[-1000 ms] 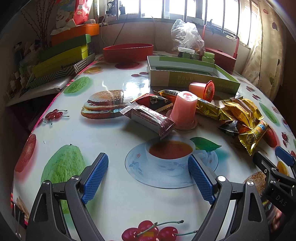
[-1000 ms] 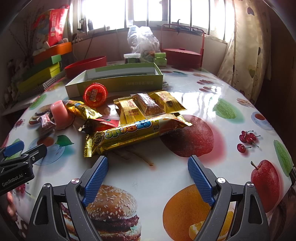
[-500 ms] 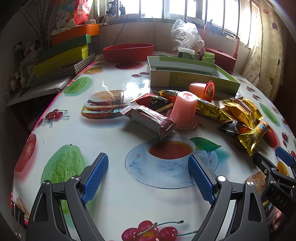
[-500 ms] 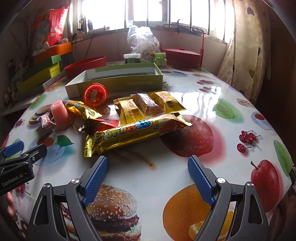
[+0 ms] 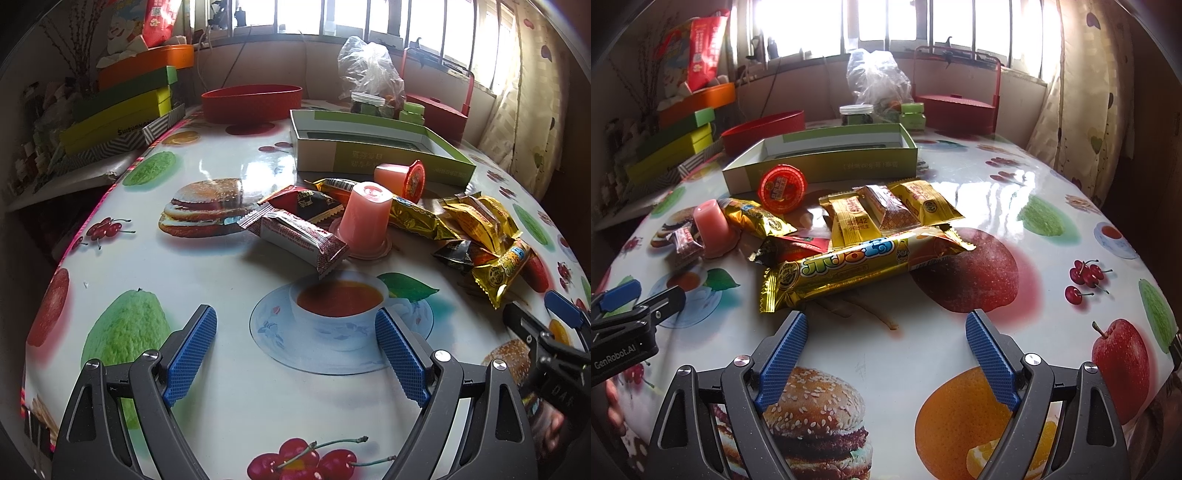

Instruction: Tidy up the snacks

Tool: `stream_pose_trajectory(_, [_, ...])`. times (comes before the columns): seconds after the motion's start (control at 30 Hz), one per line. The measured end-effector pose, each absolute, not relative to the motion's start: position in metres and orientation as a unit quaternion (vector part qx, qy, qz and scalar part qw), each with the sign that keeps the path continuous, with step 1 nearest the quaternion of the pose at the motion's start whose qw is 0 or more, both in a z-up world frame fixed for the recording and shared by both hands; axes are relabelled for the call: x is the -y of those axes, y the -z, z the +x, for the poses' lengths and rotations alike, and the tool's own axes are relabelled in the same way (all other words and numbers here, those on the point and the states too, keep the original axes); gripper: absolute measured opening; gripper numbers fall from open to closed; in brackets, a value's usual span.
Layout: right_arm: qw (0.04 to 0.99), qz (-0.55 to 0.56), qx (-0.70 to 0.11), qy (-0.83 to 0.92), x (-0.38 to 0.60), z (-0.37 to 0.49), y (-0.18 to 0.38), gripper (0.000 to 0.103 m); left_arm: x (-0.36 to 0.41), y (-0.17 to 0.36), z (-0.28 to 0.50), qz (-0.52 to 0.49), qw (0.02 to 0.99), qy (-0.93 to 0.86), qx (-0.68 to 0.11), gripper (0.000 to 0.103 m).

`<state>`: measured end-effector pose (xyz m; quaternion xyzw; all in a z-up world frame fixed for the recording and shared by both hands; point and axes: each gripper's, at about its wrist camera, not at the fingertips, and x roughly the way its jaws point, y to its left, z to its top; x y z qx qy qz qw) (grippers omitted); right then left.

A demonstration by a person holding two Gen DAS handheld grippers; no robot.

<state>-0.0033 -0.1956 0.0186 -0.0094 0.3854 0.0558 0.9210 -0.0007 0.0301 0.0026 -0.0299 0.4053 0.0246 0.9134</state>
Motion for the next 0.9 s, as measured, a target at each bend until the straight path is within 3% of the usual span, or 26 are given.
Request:
stream_pose_trajectory(0.27, [0.927, 0.047, -0.37, -0.051, 0.215, 0.014, -0.049, 0.087, -0.044, -0.011, 0.003, -0.064, 0.911, 0.021, -0.407, 0.088])
stream_pose_trajectory(0.53, [0.909, 0.075, -0.409, -0.015, 0.213, 0.058, -0.042, 0.087, -0.062, -0.031, 0.022, -0.099, 0.918, 0.016, -0.383, 0.088])
stream_pose_trajectory(0.9, [0.906, -0.003, -0.424, 0.004, 0.213, 0.046, -0.03, 0.087, -0.062, -0.01, 0.048, -0.091, 0.903, -0.007, -0.419, 0.088])
